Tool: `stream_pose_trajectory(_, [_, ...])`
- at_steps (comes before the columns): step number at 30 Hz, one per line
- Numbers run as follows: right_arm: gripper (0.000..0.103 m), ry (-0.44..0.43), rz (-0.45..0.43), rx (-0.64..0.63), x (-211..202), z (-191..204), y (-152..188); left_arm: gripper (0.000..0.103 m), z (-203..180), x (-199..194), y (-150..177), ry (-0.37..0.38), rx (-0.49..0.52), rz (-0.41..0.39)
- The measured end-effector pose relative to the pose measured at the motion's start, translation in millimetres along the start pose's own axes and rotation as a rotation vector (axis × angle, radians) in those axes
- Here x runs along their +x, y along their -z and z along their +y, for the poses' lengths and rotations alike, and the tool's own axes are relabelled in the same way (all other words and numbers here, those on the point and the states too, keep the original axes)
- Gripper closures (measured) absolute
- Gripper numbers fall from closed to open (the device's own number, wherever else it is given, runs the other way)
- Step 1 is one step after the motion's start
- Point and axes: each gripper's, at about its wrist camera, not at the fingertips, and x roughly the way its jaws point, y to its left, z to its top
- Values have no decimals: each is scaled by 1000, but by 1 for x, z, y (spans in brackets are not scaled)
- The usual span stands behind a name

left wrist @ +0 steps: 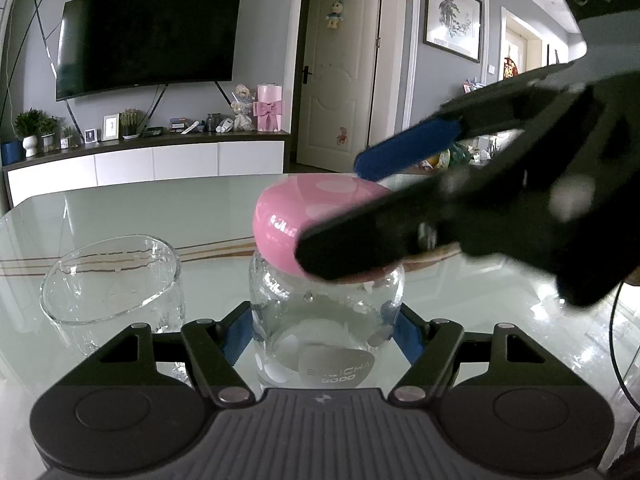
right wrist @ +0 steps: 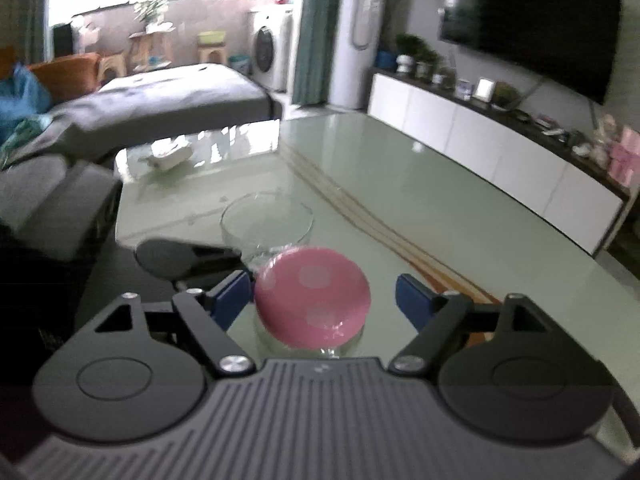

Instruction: Unscrew bottle cap and pour

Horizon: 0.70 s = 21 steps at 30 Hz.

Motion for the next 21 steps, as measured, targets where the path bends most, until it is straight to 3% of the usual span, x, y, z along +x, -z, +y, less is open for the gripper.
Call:
stream_pose_trajectory(7, [23, 94, 25, 62, 5, 15, -6, 27, -2, -2, 1, -4, 2, -1])
stream_pose_trajectory(11, [31, 140, 42, 64, 11, 18, -5, 27, -5, -3, 1, -5, 3, -2])
stream_pose_trajectory(14, [38, 142, 52, 73, 14, 17, -5, 27, -12, -2, 4, -8, 4, -2])
stream_pose_trajectory(21, [39, 122, 53, 49, 14, 17, -3, 27, -12, -2, -2, -7, 3, -2])
